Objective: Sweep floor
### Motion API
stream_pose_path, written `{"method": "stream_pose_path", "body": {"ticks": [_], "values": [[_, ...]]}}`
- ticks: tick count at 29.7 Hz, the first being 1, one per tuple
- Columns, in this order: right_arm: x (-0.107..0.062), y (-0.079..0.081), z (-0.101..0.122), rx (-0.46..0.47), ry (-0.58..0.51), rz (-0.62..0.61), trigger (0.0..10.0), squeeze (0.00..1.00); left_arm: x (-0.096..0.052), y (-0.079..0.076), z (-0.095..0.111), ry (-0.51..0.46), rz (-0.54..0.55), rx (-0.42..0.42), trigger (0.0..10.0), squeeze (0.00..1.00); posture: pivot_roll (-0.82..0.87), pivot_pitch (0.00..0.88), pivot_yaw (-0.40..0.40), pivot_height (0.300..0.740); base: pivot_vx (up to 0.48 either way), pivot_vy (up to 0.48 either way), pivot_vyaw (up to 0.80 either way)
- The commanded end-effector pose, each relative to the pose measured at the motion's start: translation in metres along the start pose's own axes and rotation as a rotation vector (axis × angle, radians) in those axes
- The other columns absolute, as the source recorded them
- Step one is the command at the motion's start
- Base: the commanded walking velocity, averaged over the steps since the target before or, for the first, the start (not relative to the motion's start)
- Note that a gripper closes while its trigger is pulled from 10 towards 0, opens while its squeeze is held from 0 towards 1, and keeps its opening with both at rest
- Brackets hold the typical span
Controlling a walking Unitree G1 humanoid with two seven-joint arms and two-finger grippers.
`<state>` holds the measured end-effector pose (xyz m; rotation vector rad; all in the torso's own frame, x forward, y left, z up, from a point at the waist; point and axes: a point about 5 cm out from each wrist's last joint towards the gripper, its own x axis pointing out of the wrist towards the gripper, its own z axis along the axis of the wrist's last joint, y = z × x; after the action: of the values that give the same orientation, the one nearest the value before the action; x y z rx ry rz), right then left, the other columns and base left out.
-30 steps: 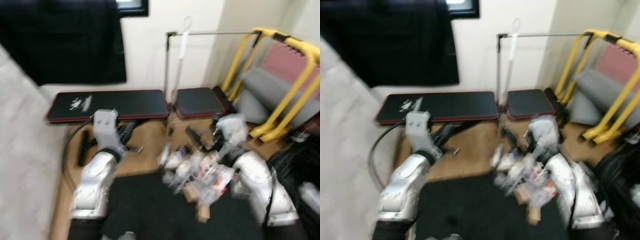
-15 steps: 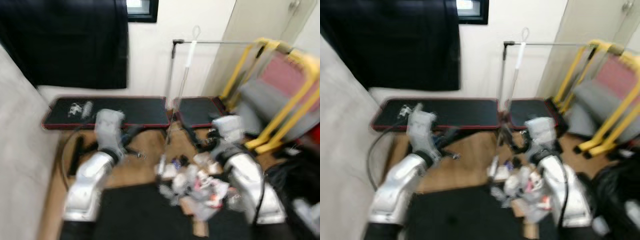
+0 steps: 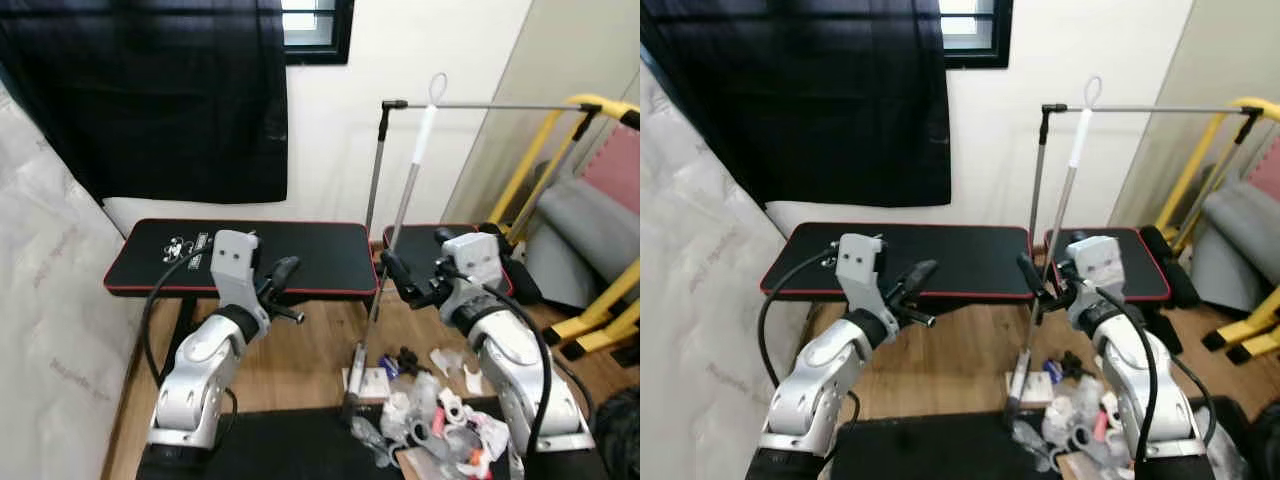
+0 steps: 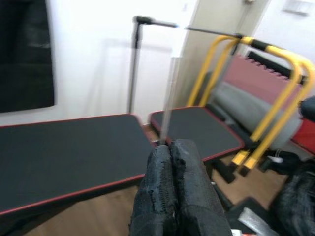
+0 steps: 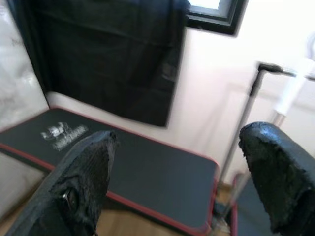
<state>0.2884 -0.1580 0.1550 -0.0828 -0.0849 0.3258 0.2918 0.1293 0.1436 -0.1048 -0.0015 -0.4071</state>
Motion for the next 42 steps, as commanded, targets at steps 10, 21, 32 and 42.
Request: {"method": "stream_pose_path", "body": {"ticks": [10,21,32,42], "values": [[-0.005,-0.009,-0.003,-0.068,0.044,-0.003,10.0,0.00,0.004,-0.006,-0.002,0.007,-0.029,-0.014,10.0,0.00,-0.11,0.050,-0.146,0.740,0.402,0.000,0.08],[-0.005,-0.011,-0.005,-0.024,0.046,-0.037,10.0,0.00,0.004,-0.006,-0.002,0.009,-0.031,-0.014,10.0,0.00,-0.12,0.052,-0.146,0.740,0.403,0.000,0.58],[-0.004,-0.017,-0.006,-0.005,0.062,-0.095,10.0,0.00,0.005,-0.006,-0.002,0.014,-0.035,-0.012,10.0,0.00,-0.12,0.055,-0.144,0.740,0.398,0.000,0.00],[-0.002,-0.037,-0.003,-0.023,0.070,-0.255,10.0,0.00,0.007,-0.010,-0.002,0.041,-0.087,0.038,10.0,0.00,-0.11,0.061,-0.145,0.740,0.037,0.000,-0.72]]}}
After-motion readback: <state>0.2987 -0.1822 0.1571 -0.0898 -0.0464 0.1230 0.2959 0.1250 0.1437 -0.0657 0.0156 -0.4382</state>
